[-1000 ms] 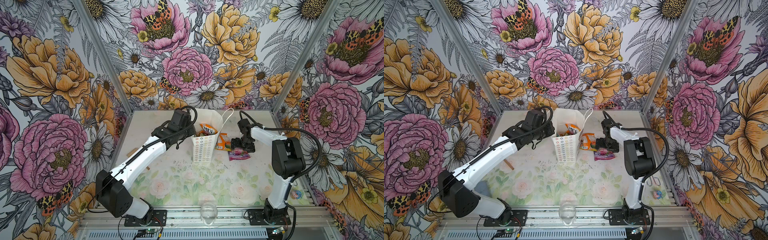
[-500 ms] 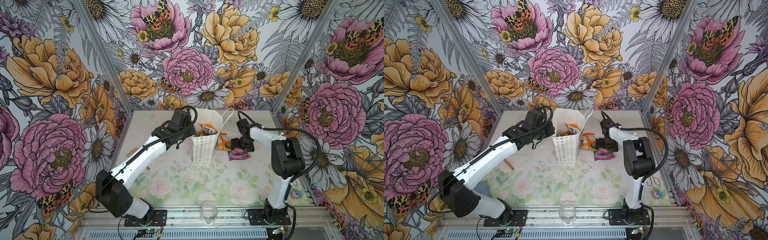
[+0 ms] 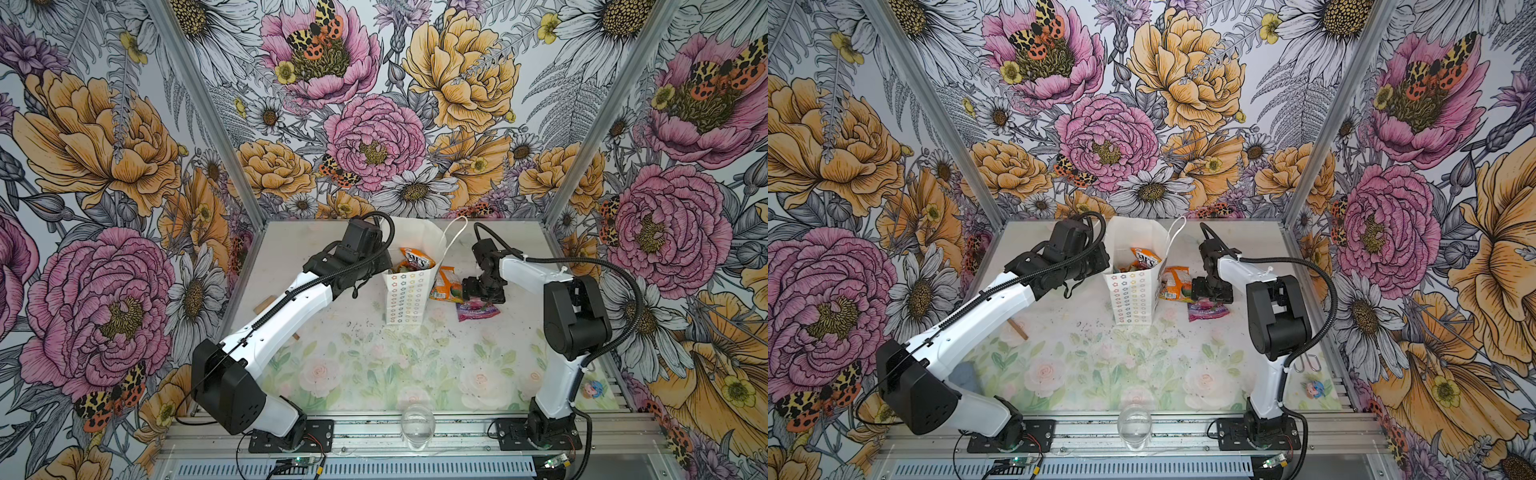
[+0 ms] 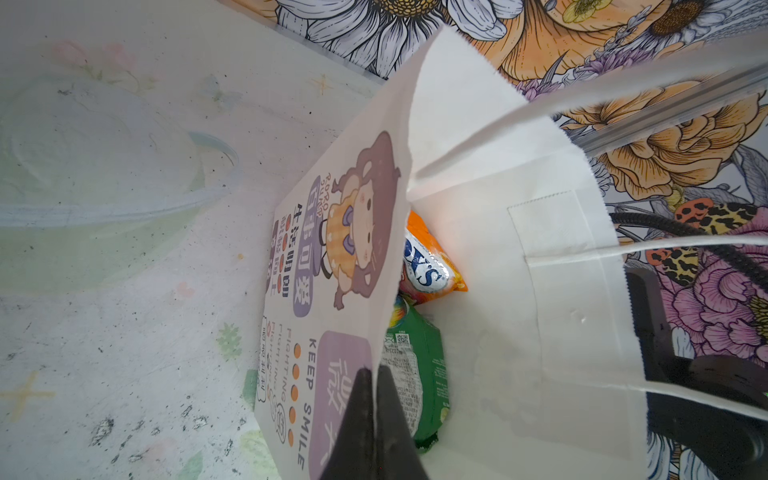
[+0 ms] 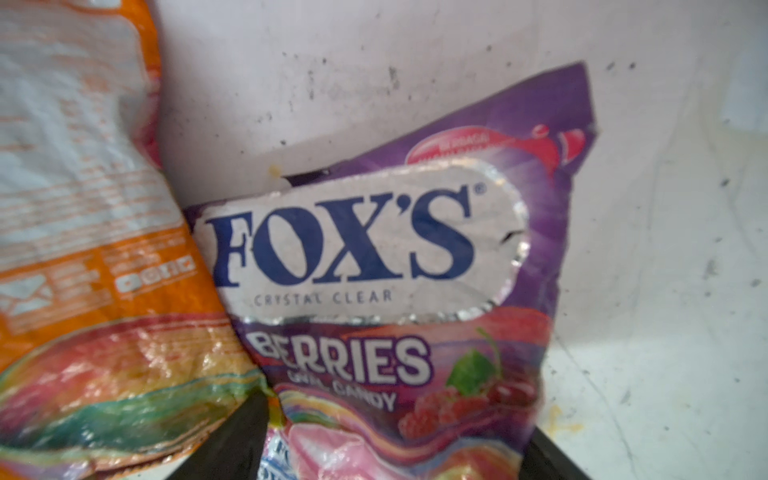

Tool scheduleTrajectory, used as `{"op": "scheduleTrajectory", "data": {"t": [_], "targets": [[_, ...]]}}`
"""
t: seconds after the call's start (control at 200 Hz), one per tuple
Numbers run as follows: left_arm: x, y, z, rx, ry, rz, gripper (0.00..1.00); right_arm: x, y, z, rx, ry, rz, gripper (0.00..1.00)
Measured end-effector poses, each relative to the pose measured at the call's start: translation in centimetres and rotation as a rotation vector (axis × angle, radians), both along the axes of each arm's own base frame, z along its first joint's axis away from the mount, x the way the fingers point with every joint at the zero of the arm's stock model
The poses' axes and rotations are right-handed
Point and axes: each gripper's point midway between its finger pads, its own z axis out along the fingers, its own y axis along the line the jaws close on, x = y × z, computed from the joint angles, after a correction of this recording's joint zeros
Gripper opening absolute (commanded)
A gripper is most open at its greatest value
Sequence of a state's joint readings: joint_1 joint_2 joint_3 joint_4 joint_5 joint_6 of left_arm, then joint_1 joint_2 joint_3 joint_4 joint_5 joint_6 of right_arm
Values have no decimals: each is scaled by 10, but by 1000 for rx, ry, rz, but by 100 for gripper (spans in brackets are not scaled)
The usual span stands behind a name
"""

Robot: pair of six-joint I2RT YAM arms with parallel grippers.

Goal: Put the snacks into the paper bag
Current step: 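Lower the right gripper onto the purple Fox's Berries bag and close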

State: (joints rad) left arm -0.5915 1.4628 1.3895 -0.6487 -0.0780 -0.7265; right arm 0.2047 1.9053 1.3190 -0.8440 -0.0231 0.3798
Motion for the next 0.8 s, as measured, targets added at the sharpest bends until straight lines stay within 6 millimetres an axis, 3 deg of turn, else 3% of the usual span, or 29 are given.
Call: {"op": "scheduleTrajectory", "data": {"t": [0.19, 0.445, 0.801], "targets": [[0, 0, 0, 0, 0, 1, 0, -3, -1, 1, 3, -6, 14, 89], [0, 0, 0, 0, 0, 1, 0, -25, 1, -5, 22, 48, 94, 94], [0, 0, 0, 0, 0, 1, 0, -27, 2, -6, 36, 52, 116, 93]]}}
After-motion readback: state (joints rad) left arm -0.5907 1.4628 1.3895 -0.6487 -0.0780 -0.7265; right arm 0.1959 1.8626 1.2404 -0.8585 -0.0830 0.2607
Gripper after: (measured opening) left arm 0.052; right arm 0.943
